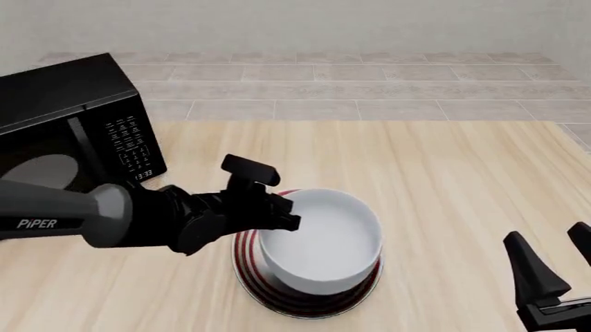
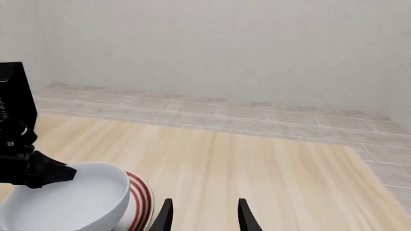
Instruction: Pick up the white bowl and put it on the plate.
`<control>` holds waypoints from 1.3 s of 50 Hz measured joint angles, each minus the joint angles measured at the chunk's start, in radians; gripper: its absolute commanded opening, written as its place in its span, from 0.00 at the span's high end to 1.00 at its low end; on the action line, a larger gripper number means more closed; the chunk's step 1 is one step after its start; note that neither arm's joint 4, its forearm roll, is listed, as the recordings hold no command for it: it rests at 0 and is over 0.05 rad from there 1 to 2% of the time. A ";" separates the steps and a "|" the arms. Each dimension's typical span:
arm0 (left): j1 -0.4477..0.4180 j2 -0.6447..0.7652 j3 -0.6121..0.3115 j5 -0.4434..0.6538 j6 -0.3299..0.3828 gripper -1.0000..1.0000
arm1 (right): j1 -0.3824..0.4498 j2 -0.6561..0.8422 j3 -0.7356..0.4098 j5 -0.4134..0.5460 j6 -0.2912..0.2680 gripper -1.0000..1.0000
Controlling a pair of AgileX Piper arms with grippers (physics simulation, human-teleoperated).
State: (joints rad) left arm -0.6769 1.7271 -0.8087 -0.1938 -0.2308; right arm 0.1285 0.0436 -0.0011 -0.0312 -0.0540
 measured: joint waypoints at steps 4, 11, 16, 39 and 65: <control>0.004 0.001 0.002 -0.004 0.002 1.00 | 0.001 0.002 0.000 -0.002 0.000 0.00; 0.010 -0.001 0.004 -0.005 0.003 1.00 | 0.003 0.004 0.000 -0.004 0.000 0.00; 0.013 0.000 0.006 -0.008 0.004 1.00 | 0.004 0.003 0.000 -0.003 0.000 0.00; 0.030 0.041 0.014 -0.041 0.010 1.00 | 0.005 0.002 0.000 -0.004 0.002 0.00; 0.036 0.076 0.013 -0.065 0.003 1.00 | 0.008 0.010 0.001 -0.012 0.005 0.00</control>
State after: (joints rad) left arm -0.6410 1.8028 -0.7962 -0.2584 -0.2274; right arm 0.1365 0.0540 -0.0005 -0.0427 -0.0495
